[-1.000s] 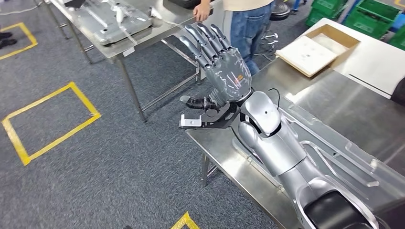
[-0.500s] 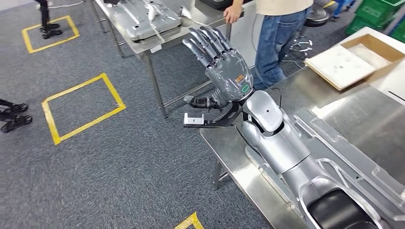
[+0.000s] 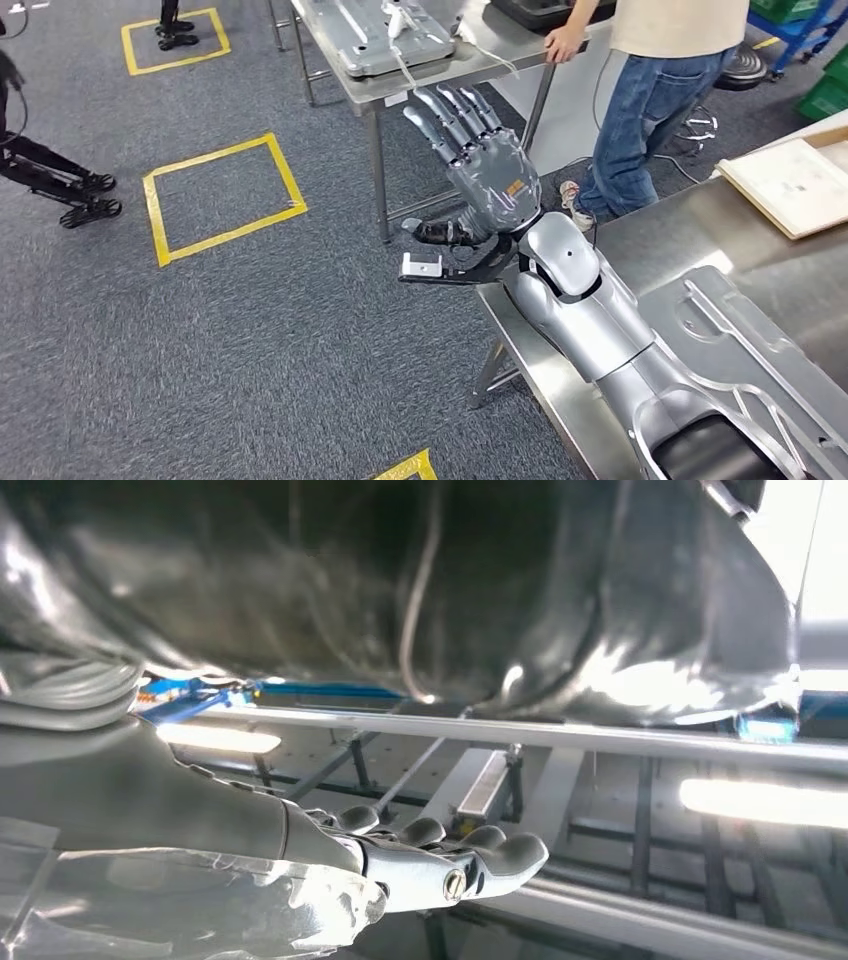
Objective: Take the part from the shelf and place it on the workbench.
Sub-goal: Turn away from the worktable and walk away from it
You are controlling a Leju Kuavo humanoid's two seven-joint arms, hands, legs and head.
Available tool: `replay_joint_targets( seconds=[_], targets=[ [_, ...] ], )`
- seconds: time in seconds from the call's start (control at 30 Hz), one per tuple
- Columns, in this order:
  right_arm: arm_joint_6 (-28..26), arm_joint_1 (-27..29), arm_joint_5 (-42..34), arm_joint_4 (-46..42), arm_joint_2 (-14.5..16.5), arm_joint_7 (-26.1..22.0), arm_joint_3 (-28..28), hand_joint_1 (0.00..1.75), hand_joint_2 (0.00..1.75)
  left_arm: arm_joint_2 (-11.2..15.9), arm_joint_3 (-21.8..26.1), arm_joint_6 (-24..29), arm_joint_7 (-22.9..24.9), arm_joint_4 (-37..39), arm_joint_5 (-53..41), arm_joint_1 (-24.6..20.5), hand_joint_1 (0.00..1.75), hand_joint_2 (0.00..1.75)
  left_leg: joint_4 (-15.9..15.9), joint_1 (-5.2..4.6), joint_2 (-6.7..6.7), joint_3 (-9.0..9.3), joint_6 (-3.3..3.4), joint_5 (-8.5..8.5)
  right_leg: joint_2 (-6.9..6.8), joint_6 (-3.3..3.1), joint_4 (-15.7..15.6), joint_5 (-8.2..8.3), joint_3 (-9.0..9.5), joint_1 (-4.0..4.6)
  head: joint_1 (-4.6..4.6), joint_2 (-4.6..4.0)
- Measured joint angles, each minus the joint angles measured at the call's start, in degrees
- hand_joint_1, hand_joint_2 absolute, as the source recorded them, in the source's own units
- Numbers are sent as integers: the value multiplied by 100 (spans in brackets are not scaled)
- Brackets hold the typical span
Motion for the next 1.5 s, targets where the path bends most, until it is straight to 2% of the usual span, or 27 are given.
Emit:
replay_joint_targets(
  seconds=[0.07,0.1,0.13,0.2,0.27,0.33,0.4,0.43,0.47,0.53,0.6,0.63,0.7,0.77,0.83,0.87,0.93,1.0,1.07,1.1,1.13,1.17,1.23,1.3,1.37,1.43,1.5],
  targets=[
    [-120,196,-46,-32,-138,-2,-64,0,0,17,65,20,0,0,-6,-7,0,0,-38,16,-213,35,100,17,305,59,820,-406,-379,-33,1,0],
    [-162,290,-48,-32,-182,-10,-93,0,0,20,75,20,7,1,-20,-12,0,0,-34,12,-295,37,107,15,345,59,1101,-468,-539,-31,1,0],
    [-213,389,-48,-32,-223,-20,-128,0,0,25,80,20,22,1,-38,-11,0,0,-29,8,-380,39,110,13,367,52,1199,-421,-619,-29,1,0],
    [-329,539,-52,-40,-283,-42,-219,0,0,46,83,21,71,1,-69,11,0,0,-14,-3,-532,47,107,8,439,9,745,-41,-470,-26,1,0],
    [-418,620,-61,-63,-326,-69,-332,0,0,73,85,31,113,0,-80,41,0,0,8,-15,-653,32,88,1,681,-57,12,304,-181,-33,0,0],
    [-461,681,-67,-91,-347,-107,-434,0,0,109,92,43,138,-1,-82,49,0,0,19,0,-761,-11,31,6,818,-81,-325,393,-48,-24,1,0],
    [-474,727,-67,-112,-351,-134,-499,0,0,156,109,49,156,-1,-84,50,0,0,17,25,-853,-45,-44,16,705,-97,-368,405,-23,-24,2,0],
    [-475,741,-67,-123,-351,-141,-523,0,0,175,116,50,164,-1,-85,56,0,0,48,18,-796,-61,-79,-6,643,-119,-398,414,0,-37,-1,0],
    [-474,748,-65,-137,-351,-145,-545,0,0,194,122,52,172,-1,-90,60,0,0,158,11,-669,-110,-114,-81,572,-148,-429,423,26,-54,-14,0],
    [-476,768,-47,-163,-353,-149,-592,0,0,219,127,53,179,-1,-108,45,0,0,692,13,-347,-356,-176,-388,427,-189,-463,423,69,-58,-39,0],
    [-483,800,6,-174,-359,-153,-632,0,0,230,127,48,180,-2,-119,9,0,0,1371,43,-216,-684,-214,-675,272,-200,-457,405,79,-51,-50,0],
    [-486,812,56,-177,-361,-154,-645,0,0,232,127,42,185,-2,-119,-7,0,0,1526,53,-190,-759,-223,-693,198,-194,-452,395,82,-52,-50,0],
    [-489,807,161,-202,-364,-149,-673,0,0,234,127,26,202,-2,-118,-36,0,0,1207,64,-123,-579,-225,-437,56,-172,-433,366,97,-56,-50,0],
    [-487,770,222,-242,-366,-140,-712,0,0,235,127,20,220,-2,-117,-78,0,0,457,38,116,-167,-189,-150,-70,-127,-409,321,128,-38,-50,0],
    [-485,730,264,-266,-374,-135,-742,0,0,236,129,20,234,-2,-116,-127,0,0,77,-9,302,23,-112,-81,-182,-71,-397,282,154,6,-46,0],
    [-484,719,292,-272,-378,-134,-750,0,0,236,131,20,239,-2,-115,-144,0,0,65,-27,301,23,-71,-94,-240,-44,-401,270,168,28,-44,0],
    [-469,702,355,-292,-388,-134,-756,0,0,234,135,22,240,-2,-114,-160,0,0,38,-13,148,28,-3,-76,-289,21,-387,216,199,24,-41,0],
    [-430,669,391,-311,-395,-135,-766,0,0,232,136,32,233,-2,-115,-181,0,0,7,9,18,49,62,-54,-47,69,-90,0,90,-9,-40,0],
    [-388,643,394,-309,-408,-135,-778,0,0,231,140,44,228,-2,-112,-223,0,0,3,9,-111,48,112,-50,259,82,620,-352,-254,-28,-39,0],
    [-376,643,394,-303,-417,-135,-781,0,0,232,144,46,228,-2,-110,-242,0,0,4,0,-188,49,126,-51,323,81,970,-469,-444,-27,-39,0],
    [-372,647,394,-297,-427,-135,-783,0,0,232,151,48,228,-2,-108,-253,0,0,6,-13,-271,53,133,-53,353,71,1173,-483,-574,-24,-39,0],
    [-371,648,394,-293,-433,-135,-784,0,0,232,157,48,228,-2,-104,-255,0,0,8,-26,-355,62,136,-54,370,51,1169,-380,-612,-22,-39,0],
    [-374,638,394,-293,-437,-135,-785,0,0,233,166,48,227,-2,-99,-253,0,0,11,-49,-513,89,134,-61,475,-30,557,80,-402,-5,-39,0],
    [-377,618,394,-297,-439,-135,-786,0,0,223,167,47,226,-2,-97,-262,0,0,22,-60,-647,81,116,-67,690,-114,-114,395,-136,5,-39,0],
    [-377,602,394,-298,-442,-135,-786,0,0,216,168,46,223,-2,-97,-266,0,0,27,-25,-760,38,61,-56,773,-147,-331,418,-47,27,-37,0],
    [-377,583,394,-301,-438,-135,-786,0,0,228,169,48,220,-3,-96,-246,0,0,24,-3,-825,19,-13,-54,662,-164,-411,431,4,23,-34,0],
    [-377,564,394,-302,-432,-136,-787,0,0,237,169,48,216,-5,-87,-237,0,0,232,-22,-615,-72,-75,-198,528,-196,-508,455,86,-19,-49,0]
  ],
)
